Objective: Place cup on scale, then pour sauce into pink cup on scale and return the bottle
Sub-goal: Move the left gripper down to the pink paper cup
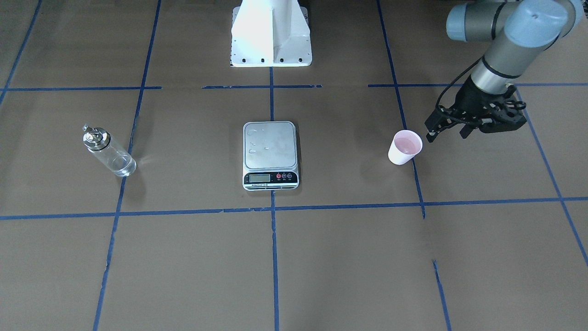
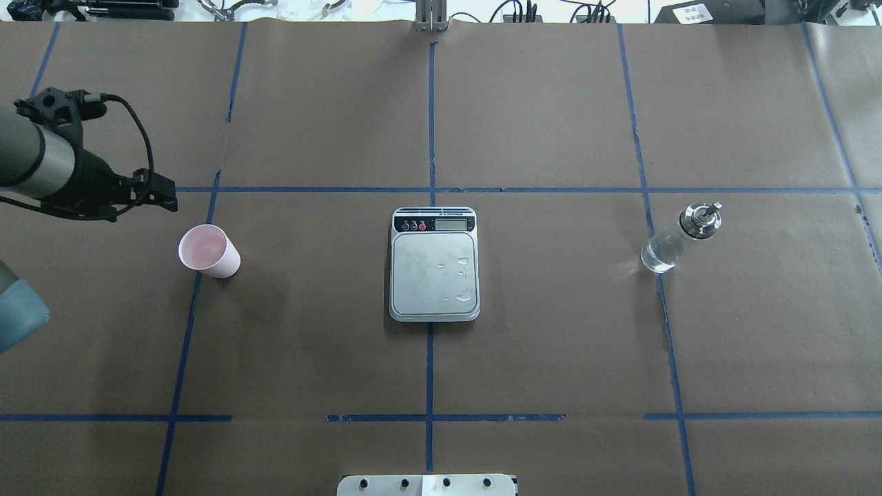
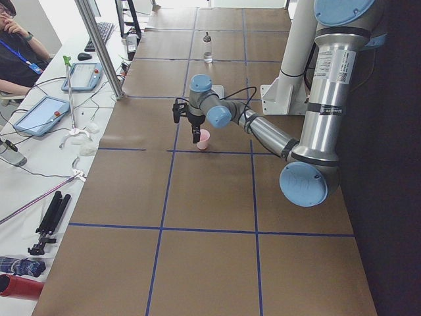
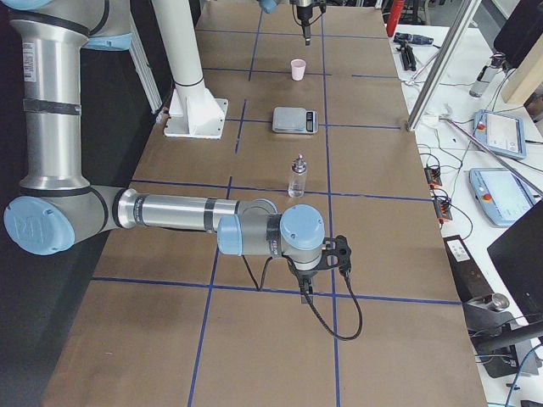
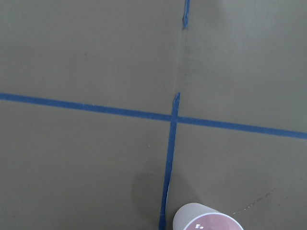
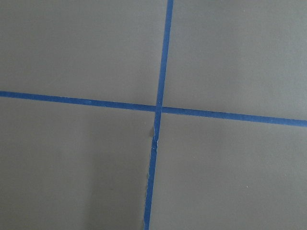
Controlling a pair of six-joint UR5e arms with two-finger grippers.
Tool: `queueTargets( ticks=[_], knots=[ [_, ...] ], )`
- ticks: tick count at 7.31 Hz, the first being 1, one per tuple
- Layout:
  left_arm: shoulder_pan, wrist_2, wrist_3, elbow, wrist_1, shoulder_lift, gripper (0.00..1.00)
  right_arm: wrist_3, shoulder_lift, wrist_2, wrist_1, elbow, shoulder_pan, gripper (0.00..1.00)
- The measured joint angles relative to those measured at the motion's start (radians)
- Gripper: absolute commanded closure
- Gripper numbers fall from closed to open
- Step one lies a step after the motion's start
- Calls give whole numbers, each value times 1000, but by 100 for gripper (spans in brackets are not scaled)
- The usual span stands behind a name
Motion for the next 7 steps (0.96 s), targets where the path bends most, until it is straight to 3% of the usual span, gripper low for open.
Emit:
queueTargets(
  ticks=[5, 7],
  knots=[
    [75, 28, -52, 88, -12, -39, 1, 9, 20, 1, -5, 1, -23, 0],
    [90, 28, -52, 96, -12, -46, 14, 22, 21, 4, -5, 1, -23, 0]
  ],
)
